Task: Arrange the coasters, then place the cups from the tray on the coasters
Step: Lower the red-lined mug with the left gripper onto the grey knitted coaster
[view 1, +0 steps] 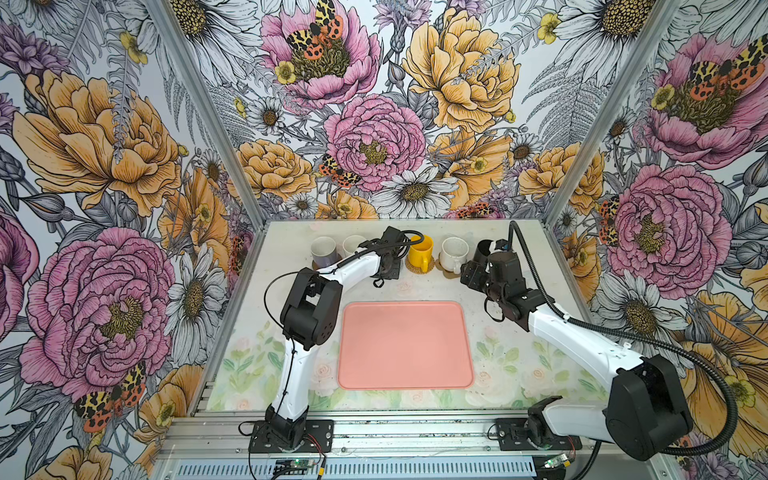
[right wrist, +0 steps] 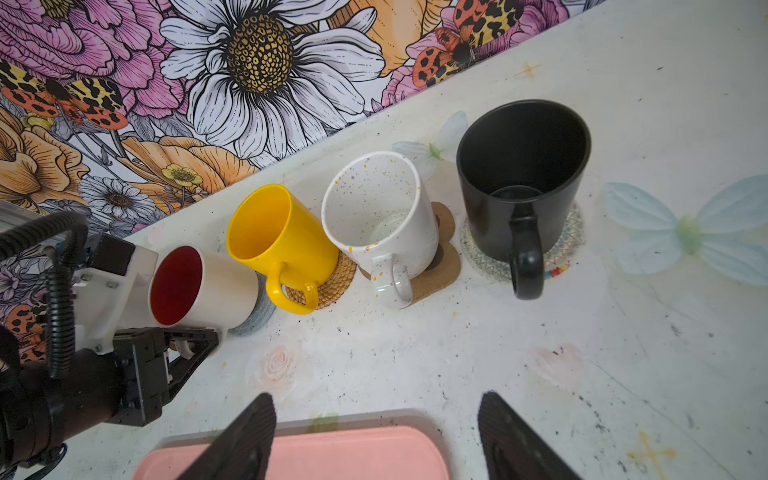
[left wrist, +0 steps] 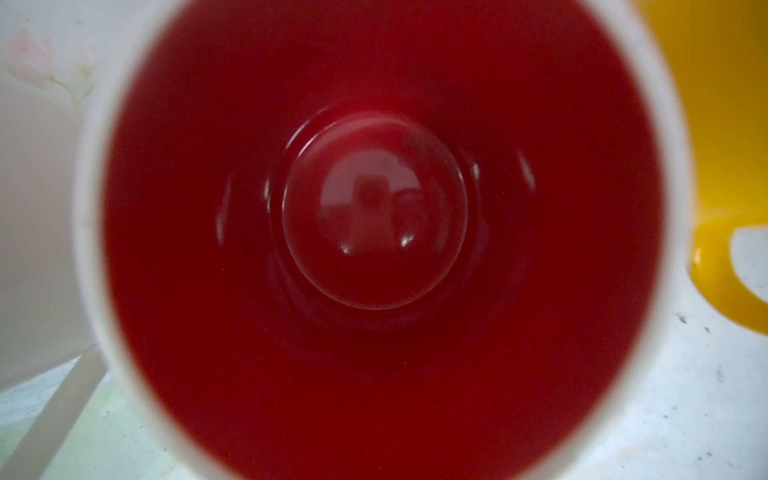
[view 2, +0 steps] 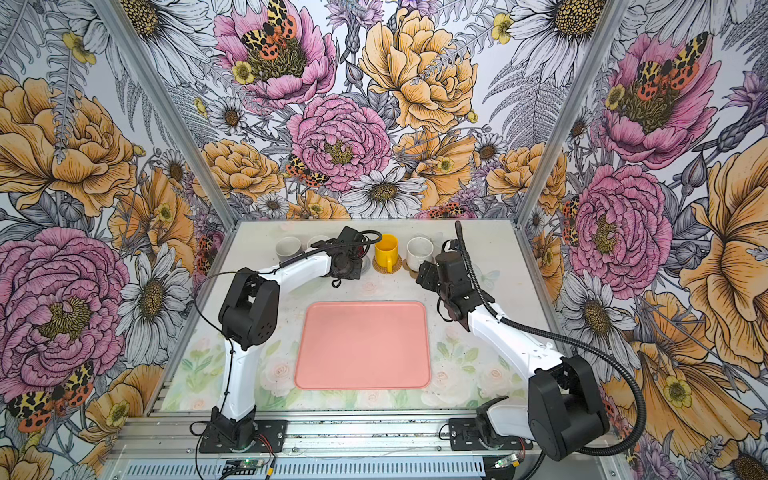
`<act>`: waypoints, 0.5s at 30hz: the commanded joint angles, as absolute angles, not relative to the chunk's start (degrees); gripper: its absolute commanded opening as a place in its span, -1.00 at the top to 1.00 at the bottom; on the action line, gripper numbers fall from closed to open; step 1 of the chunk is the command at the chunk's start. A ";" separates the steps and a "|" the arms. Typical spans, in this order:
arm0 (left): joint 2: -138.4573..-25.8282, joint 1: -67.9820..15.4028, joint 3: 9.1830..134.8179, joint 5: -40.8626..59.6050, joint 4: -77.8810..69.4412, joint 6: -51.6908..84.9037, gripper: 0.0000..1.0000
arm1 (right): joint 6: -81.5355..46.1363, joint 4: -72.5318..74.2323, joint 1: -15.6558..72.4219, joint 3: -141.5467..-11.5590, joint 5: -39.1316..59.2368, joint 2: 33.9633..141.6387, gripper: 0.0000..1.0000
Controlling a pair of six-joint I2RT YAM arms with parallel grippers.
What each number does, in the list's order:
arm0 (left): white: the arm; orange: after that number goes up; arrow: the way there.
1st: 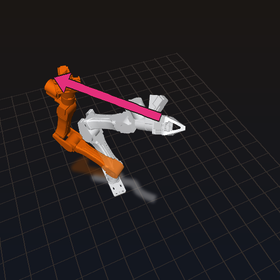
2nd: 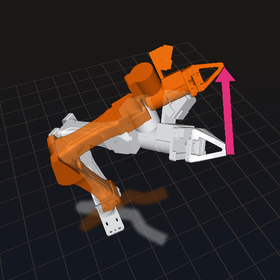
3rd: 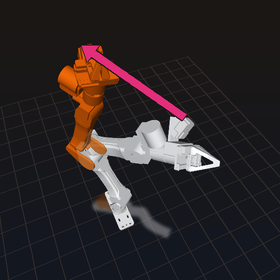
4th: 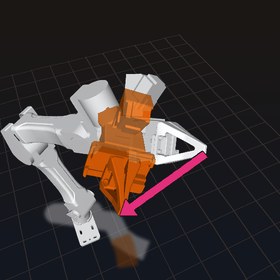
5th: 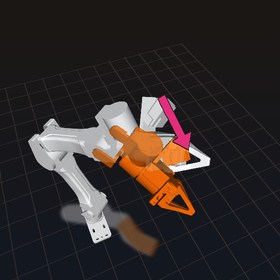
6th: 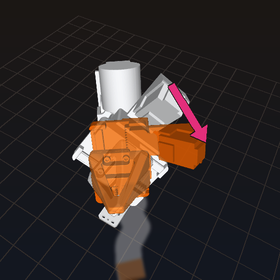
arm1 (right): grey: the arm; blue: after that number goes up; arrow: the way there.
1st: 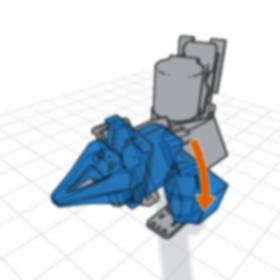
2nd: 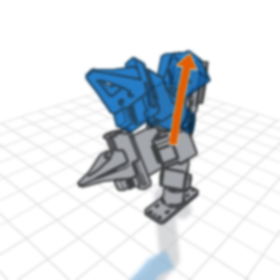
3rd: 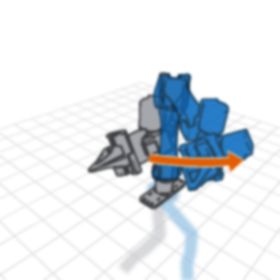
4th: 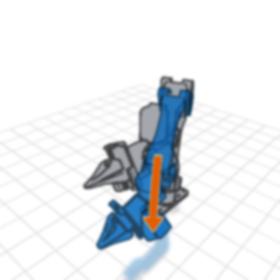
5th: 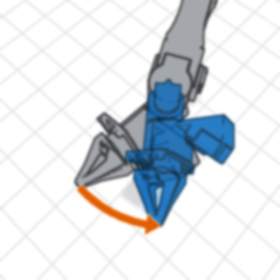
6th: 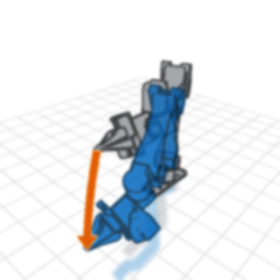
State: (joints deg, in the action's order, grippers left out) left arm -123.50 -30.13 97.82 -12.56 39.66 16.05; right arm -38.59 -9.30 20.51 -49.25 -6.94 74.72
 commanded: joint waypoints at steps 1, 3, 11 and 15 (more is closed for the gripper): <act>-123.25 -29.50 98.90 -12.82 37.00 15.83 0.88 | -39.04 -7.61 19.99 -49.20 -6.28 75.24 -0.57; -123.24 -29.43 98.92 -12.83 37.17 15.82 0.82 | -39.09 -7.56 20.04 -49.19 -6.26 75.30 -0.57; -123.48 -29.39 98.96 -12.57 37.75 15.86 0.70 | -39.06 -7.56 19.99 -49.05 -6.12 75.24 -0.58; -123.75 -29.42 99.12 -12.39 37.97 15.86 0.63 | -39.10 -7.56 20.02 -49.02 -6.10 75.15 -0.58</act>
State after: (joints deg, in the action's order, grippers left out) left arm -123.55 -30.09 97.82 -12.43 39.86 16.05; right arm -38.59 -8.67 20.27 -49.23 -6.52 74.72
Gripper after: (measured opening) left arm 0.183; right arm 0.788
